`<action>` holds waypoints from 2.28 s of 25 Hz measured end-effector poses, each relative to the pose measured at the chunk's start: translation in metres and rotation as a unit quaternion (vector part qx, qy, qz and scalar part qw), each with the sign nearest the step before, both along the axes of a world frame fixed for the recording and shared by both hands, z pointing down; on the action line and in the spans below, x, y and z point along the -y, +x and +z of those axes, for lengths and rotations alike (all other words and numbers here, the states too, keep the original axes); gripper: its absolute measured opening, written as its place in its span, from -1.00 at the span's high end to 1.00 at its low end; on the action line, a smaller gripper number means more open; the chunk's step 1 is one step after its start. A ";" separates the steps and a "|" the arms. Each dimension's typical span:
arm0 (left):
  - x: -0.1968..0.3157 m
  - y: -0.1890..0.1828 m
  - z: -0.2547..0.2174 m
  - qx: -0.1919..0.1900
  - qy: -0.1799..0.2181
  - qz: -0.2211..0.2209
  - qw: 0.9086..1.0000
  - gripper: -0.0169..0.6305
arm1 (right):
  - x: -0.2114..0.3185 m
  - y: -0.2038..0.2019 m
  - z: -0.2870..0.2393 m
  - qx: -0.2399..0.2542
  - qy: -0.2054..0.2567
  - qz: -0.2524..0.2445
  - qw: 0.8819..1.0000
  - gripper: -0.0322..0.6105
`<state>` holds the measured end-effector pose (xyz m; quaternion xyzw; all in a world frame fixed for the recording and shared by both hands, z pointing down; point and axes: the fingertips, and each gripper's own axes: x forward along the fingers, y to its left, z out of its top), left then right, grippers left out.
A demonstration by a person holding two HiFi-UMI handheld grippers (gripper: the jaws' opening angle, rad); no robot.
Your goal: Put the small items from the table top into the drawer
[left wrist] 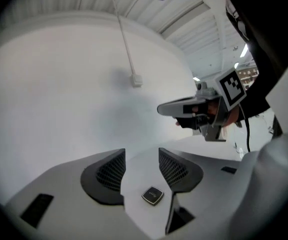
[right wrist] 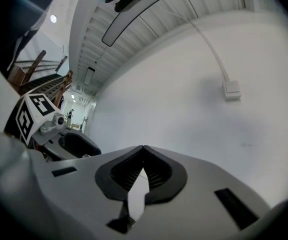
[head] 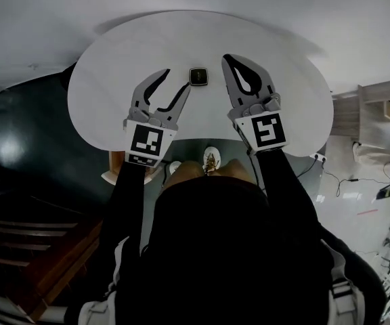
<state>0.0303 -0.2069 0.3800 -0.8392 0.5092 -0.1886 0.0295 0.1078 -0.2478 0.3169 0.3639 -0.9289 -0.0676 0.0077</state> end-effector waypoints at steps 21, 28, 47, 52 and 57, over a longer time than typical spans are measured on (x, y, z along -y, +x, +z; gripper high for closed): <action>0.071 0.020 0.260 0.295 -0.357 0.332 0.822 -0.07 | 0.015 0.110 0.039 -0.047 -0.055 0.105 0.992 0.82; 0.073 0.019 0.271 0.277 -0.389 0.326 0.816 -0.07 | 0.013 0.111 0.043 -0.051 -0.060 0.104 0.991 0.82; 0.005 0.040 0.018 -0.075 -0.076 0.083 0.991 -0.07 | -0.008 0.048 0.010 -0.003 0.001 0.043 0.999 0.82; -0.019 0.048 -0.030 -0.107 0.023 0.026 0.994 -0.07 | -0.015 0.042 -0.002 0.000 0.009 0.032 0.999 0.82; -0.034 0.034 -0.031 -0.103 0.019 0.009 0.994 -0.07 | -0.023 0.025 -0.003 -0.005 0.013 0.006 1.000 0.82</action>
